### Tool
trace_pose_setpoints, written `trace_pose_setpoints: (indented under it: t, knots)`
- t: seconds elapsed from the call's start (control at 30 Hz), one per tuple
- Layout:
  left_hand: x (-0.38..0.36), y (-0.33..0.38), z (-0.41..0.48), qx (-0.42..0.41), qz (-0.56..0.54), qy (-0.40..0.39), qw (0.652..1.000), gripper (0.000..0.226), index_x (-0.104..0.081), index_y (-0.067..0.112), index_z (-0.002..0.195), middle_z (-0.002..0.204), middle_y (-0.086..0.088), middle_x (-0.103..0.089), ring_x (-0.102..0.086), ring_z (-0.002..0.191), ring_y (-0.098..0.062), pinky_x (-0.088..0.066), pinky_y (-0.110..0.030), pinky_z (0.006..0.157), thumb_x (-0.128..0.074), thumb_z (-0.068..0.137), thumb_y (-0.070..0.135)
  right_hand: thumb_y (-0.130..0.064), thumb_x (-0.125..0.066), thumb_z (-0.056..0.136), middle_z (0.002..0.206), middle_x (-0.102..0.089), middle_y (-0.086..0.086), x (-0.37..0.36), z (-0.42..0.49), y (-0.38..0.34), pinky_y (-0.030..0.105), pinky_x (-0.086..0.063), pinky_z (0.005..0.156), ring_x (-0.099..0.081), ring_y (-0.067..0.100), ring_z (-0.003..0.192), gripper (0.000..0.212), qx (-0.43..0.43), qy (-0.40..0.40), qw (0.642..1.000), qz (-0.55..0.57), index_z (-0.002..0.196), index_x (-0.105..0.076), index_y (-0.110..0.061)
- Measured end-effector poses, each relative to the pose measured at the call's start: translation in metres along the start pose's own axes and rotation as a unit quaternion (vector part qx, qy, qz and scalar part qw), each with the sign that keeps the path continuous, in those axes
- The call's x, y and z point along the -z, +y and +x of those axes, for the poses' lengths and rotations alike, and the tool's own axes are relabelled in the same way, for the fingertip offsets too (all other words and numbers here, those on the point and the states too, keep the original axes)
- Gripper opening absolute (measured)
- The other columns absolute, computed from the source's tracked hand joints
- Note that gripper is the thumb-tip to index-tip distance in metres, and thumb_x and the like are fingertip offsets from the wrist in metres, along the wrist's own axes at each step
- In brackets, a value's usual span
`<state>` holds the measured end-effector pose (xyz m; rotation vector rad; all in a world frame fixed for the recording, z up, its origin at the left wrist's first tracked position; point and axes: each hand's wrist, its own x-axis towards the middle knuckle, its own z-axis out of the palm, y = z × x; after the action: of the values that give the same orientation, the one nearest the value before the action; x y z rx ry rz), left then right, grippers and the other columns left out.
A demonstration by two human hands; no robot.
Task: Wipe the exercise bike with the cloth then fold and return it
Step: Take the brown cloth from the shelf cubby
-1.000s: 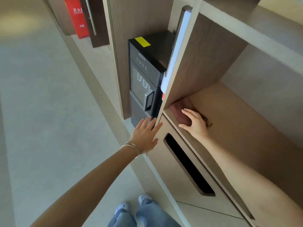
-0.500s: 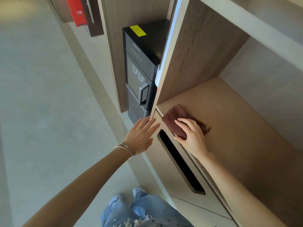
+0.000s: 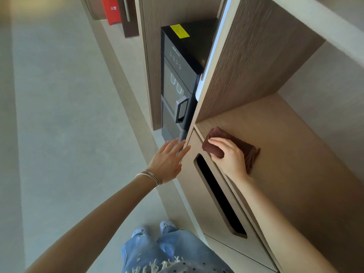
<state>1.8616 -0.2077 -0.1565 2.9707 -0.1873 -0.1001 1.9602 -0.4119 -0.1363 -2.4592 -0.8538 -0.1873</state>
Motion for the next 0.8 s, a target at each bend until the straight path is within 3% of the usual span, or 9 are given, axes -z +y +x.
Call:
trace_pose_setpoints:
  t: [0.07,0.2,0.5,0.67,0.8]
  knots:
    - [-0.003,0.001,-0.002,-0.002,0.0,-0.003,1.0,0.065,-0.014,0.023,0.148,0.157,-0.005,-0.016,-0.011,0.145,-0.028,-0.008,-0.042,0.118,-0.046,0.093,0.032,-0.008,-0.076,0.068,0.114,-0.065,0.0,0.003,-0.003,0.003,0.033,-0.05,0.091,-0.058,0.022,0.105,0.045,0.02,-0.005,1.0,-0.014,0.112,-0.066,-0.016]
    - [-0.004,0.003,-0.004,0.01,0.002,0.002,1.0,0.064,-0.015,0.023,0.148,0.157,-0.005,-0.018,-0.012,0.145,-0.028,-0.008,-0.042,0.118,-0.047,0.093,0.033,-0.018,-0.081,0.066,0.104,-0.062,0.006,-0.001,-0.001,-0.007,0.034,-0.052,0.076,-0.057,0.026,0.093,0.04,0.012,0.005,0.998,-0.066,0.104,-0.067,-0.013]
    - [0.002,-0.024,-0.048,0.165,-0.019,0.023,0.986,0.063,-0.014,0.024,0.148,0.158,-0.006,-0.014,-0.008,0.146,-0.03,-0.006,-0.046,0.119,-0.04,0.094,0.044,-0.005,-0.084,0.062,0.091,-0.074,0.007,-0.007,0.022,-0.043,0.033,-0.056,0.076,-0.069,0.024,0.084,0.032,0.053,0.013,0.996,0.071,0.092,-0.074,-0.009]
    - [0.004,-0.049,-0.108,0.257,-0.022,0.035,0.965,0.063,-0.018,0.021,0.148,0.157,-0.007,-0.017,-0.012,0.145,-0.029,-0.01,-0.046,0.119,-0.041,0.093,0.042,-0.011,-0.082,0.068,0.095,-0.074,0.005,-0.027,0.039,-0.1,0.02,-0.05,0.082,-0.066,0.013,0.086,0.033,0.087,-0.078,0.978,0.171,0.1,-0.073,-0.009]
    - [0.001,-0.064,-0.167,0.346,-0.028,0.047,0.937,0.063,-0.02,0.02,0.148,0.156,-0.008,-0.021,-0.015,0.145,-0.029,-0.011,-0.044,0.119,-0.043,0.092,0.04,-0.015,-0.08,0.071,0.091,-0.071,-0.017,-0.052,0.045,-0.153,0.006,-0.045,0.083,-0.064,-0.008,0.087,0.028,0.014,-0.187,0.944,0.271,0.094,-0.072,-0.029]
